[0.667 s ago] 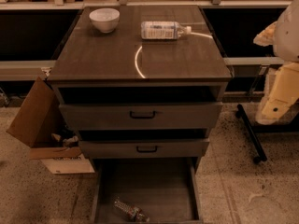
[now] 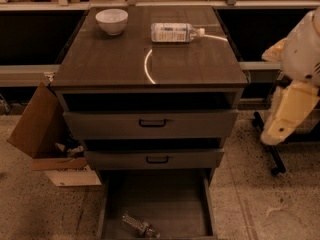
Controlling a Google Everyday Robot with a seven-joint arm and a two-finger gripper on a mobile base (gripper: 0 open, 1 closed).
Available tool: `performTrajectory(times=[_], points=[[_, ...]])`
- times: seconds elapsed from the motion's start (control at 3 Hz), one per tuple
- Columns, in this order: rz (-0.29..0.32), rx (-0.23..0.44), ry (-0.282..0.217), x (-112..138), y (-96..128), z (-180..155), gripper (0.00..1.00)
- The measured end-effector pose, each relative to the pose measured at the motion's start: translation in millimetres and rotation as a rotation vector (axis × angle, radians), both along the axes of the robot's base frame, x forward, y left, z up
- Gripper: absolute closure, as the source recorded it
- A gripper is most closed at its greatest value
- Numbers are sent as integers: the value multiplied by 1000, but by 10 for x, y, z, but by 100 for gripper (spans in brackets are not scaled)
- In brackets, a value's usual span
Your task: Pick water bottle from bottom drawer and place on counter
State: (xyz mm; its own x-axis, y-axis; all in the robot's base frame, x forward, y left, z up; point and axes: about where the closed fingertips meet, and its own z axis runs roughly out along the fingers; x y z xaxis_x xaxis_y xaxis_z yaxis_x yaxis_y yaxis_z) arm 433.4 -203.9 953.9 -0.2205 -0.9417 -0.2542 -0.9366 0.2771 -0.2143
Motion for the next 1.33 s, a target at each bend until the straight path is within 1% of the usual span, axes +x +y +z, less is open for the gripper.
performTrajectory(times=[0.33, 0.67, 1.0, 1.33], points=[[0, 174, 28, -246, 431, -511, 0], [-2, 363, 73, -492, 970, -1079, 0], [-25, 438, 94, -589, 1262, -1260, 0], [-18, 442, 94, -580, 1251, -1356, 0]])
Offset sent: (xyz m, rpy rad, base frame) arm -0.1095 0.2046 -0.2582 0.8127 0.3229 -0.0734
